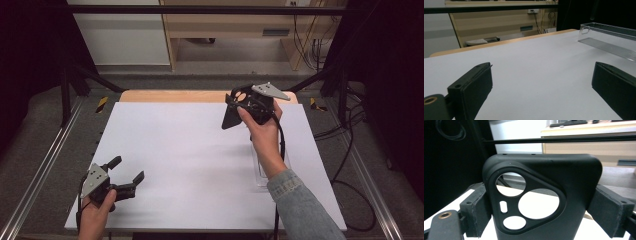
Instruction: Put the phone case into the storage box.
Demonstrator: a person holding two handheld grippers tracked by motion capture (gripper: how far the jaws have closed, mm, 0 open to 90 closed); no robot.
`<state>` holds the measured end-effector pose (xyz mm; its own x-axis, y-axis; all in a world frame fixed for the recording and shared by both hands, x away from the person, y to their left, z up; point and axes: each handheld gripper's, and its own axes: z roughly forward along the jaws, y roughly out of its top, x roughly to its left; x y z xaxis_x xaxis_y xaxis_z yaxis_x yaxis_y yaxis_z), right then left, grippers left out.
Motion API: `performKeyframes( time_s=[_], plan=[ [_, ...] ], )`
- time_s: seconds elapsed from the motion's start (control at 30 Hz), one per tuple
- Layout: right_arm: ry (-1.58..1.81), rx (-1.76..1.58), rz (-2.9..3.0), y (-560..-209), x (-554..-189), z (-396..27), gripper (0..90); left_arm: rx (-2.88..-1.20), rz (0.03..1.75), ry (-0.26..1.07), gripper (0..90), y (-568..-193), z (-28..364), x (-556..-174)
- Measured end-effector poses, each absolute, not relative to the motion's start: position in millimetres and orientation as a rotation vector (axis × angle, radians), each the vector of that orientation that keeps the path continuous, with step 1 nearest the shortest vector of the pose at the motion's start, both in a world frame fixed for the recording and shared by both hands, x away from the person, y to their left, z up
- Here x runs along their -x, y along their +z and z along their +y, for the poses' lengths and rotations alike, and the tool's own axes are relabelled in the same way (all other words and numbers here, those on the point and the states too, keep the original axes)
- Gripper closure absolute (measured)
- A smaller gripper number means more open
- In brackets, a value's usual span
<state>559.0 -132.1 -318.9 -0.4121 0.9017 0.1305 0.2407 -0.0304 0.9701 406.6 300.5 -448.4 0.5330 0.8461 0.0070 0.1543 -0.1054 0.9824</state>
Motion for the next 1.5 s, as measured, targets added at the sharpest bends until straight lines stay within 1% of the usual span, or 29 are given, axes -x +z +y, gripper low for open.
performKeyframes(
  time_s=[0.23, 0.7, 1.5],
  plan=[
    [1.422, -1.251, 1.614, -313.7, -568.9, -158.5, 13.8, -1.58, 0.909, 0.745, 3.3, -452.1, 310.0, -410.7],
    [1.317, -1.291, 1.565, -316.8, -578.1, -188.4, 13.9, -1.589, 0.893, 0.738, 3.3, -453.9, 310.5, -413.5],
    [1.258, -1.338, 1.521, -323.7, -587.3, -207.8, 13.9, -1.589, 0.884, 0.737, 3.3, -453.2, 309.5, -413.0]
  ],
)
